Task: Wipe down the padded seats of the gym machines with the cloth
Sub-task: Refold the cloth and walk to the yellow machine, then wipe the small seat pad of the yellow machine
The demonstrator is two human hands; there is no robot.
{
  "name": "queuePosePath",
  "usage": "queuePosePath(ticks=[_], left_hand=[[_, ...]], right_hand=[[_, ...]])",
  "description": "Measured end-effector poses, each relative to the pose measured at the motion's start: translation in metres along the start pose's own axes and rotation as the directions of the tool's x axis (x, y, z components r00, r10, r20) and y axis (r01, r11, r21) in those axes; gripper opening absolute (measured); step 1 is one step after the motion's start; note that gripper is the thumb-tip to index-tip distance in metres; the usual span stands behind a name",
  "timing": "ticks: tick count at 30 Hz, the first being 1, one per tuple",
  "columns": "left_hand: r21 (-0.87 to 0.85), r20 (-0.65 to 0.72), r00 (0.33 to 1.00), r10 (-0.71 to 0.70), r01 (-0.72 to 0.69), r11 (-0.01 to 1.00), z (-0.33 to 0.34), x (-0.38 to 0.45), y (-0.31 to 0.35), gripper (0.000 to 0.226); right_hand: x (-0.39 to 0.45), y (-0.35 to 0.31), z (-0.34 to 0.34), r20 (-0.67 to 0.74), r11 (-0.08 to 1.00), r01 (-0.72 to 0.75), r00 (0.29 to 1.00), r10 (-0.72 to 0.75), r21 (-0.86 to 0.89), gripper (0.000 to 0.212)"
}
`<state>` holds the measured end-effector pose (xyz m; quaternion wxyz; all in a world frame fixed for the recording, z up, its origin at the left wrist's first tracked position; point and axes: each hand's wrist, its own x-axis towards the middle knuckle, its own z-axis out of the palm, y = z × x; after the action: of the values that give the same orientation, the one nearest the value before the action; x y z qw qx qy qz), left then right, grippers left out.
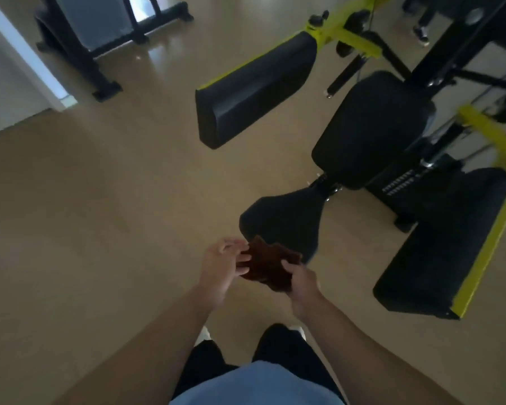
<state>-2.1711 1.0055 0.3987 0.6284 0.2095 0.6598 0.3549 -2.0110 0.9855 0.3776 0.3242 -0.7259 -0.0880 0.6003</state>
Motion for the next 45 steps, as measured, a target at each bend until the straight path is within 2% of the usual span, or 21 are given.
queuePosePath(ticks=[1,3,6,9,12,14,15,17,18,19,20,21,22,24,25,27,29,32,36,40,45], left_hand=[[0.05,0.021,1.0,-0.018,0.017,0.999,0.0,0.012,0.01,0.016],[0.148,0.084,0.995,-0.058,0.045,0.988,0.007,0.031,0.023,0.015],[0.242,0.234,0.954,-0.186,0.128,0.962,0.029,0.056,0.035,0.024],[0.288,0.359,0.875,-0.324,0.226,0.93,0.05,0.082,0.046,0.046],[0.172,0.408,0.848,-0.339,0.294,0.94,0.057,0.122,0.054,0.058],[0.165,0.324,0.881,-0.346,0.308,0.937,0.054,0.157,0.052,0.052],[0.202,0.24,0.904,-0.355,0.311,0.929,0.05,0.171,0.049,0.048],[0.367,-0.001,0.956,-0.295,0.275,0.889,0.036,0.204,0.034,0.051],[0.486,-0.109,0.98,-0.168,0.2,0.851,0.029,0.217,0.026,0.055],[0.608,-0.143,0.99,0.01,0.08,0.79,0.025,0.228,0.018,0.051],[0.699,-0.074,0.978,0.193,-0.087,0.71,0.022,0.238,0.009,0.043],[0.744,0.084,0.939,0.333,-0.281,0.607,0.023,0.246,0.0,0.034],[0.743,0.278,0.879,0.386,-0.452,0.494,0.025,0.254,-0.011,0.029],[0.695,0.583,0.754,0.302,-0.656,0.294,0.033,0.269,-0.043,0.033],[0.689,0.664,0.713,0.228,-0.701,0.185,0.035,0.275,-0.058,0.038],[0.661,0.746,0.648,0.154,-0.749,-0.047,0.033,0.287,-0.085,0.05],[0.616,0.788,0.6,0.14,-0.763,-0.195,0.03,0.296,-0.101,0.059],[0.581,0.813,0.556,0.172,-0.762,-0.285,0.035,0.31,-0.102,0.06],[0.546,0.831,0.539,0.14,-0.742,-0.389,0.062,0.333,-0.09,0.062],[0.475,0.867,0.491,0.085,-0.763,-0.439,0.09,0.357,-0.079,0.064],[0.438,0.875,0.483,0.033,-0.76,-0.48,0.128,0.381,-0.065,0.066]], right_hand=[[0.003,-0.007,0.0,-0.137,0.998,0.044,0.99,-0.038,0.036,0.016],[-0.001,-0.023,-0.001,-0.37,0.982,0.187,0.914,-0.168,0.016,0.011],[-0.015,-0.05,0.006,-0.479,0.919,0.386,0.792,-0.378,-0.087,0.009],[-0.003,-0.058,0.023,-0.386,0.864,0.435,0.773,-0.503,-0.256,0.008],[0.034,-0.059,0.045,-0.08,0.827,0.439,0.866,-0.493,-0.351,0.021],[0.067,-0.048,0.062,0.082,0.828,0.418,0.904,-0.42,-0.374,0.034],[0.082,-0.04,0.068,0.101,0.824,0.413,0.908,-0.407,-0.389,0.036],[0.11,-0.016,0.075,0.001,0.81,0.378,0.906,-0.423,-0.449,0.037],[0.122,-0.003,0.074,-0.107,0.805,0.334,0.893,-0.436,-0.491,0.038],[0.137,0.01,0.073,-0.222,0.816,0.281,0.871,-0.437,-0.506,0.037],[0.151,0.02,0.07,-0.315,0.825,0.234,0.844,-0.435,-0.514,0.037],[0.164,0.03,0.069,-0.382,0.827,0.2,0.814,-0.439,-0.525,0.036],[0.176,0.036,0.068,-0.434,0.825,0.161,0.787,-0.439,-0.542,0.035],[0.199,0.046,0.074,-0.496,0.821,0.074,0.765,-0.41,-0.566,0.04],[0.209,0.05,0.08,-0.497,0.82,0.041,0.778,-0.384,-0.571,0.044],[0.228,0.055,0.093,-0.47,0.795,0.014,0.8,-0.372,-0.606,0.053],[0.244,0.056,0.098,-0.44,0.738,0.014,0.795,-0.417,-0.674,0.056],[0.268,0.053,0.093,-0.37,0.635,0.035,0.787,-0.494,-0.772,0.058],[0.297,0.04,0.08,-0.27,0.495,0.077,0.761,-0.59,-0.866,0.058],[0.317,0.019,0.065,-0.216,0.461,0.132,0.75,-0.625,-0.877,0.056],[0.346,-0.006,0.04,-0.155,0.451,0.205,0.751,-0.642,-0.869,0.055]])
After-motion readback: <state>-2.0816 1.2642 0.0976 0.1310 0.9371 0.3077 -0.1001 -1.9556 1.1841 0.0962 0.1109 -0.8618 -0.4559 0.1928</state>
